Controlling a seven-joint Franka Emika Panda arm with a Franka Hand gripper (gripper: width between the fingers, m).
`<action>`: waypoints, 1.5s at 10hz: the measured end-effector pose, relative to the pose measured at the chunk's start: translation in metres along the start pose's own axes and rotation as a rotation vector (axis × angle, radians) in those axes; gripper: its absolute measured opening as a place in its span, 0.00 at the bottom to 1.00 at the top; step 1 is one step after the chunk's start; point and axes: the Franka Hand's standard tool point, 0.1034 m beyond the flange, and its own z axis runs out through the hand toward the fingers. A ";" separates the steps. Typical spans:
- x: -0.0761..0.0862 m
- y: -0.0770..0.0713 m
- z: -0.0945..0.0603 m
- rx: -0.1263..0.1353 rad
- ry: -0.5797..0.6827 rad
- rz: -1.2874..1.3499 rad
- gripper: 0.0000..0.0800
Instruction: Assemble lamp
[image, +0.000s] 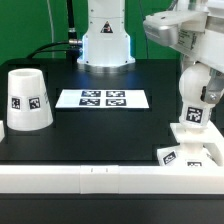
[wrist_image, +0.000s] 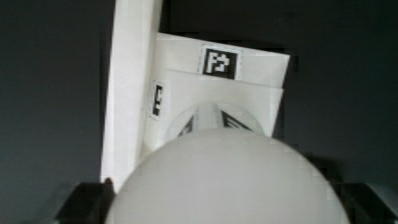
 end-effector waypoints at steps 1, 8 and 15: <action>-0.001 0.000 0.000 0.001 0.000 0.002 0.72; -0.003 -0.006 0.001 0.059 0.028 0.690 0.72; 0.000 -0.003 0.002 0.042 0.041 1.112 0.72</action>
Offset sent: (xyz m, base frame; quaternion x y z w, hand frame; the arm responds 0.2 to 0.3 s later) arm -0.0097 -0.0015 0.0015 0.0563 0.0307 0.3230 0.9442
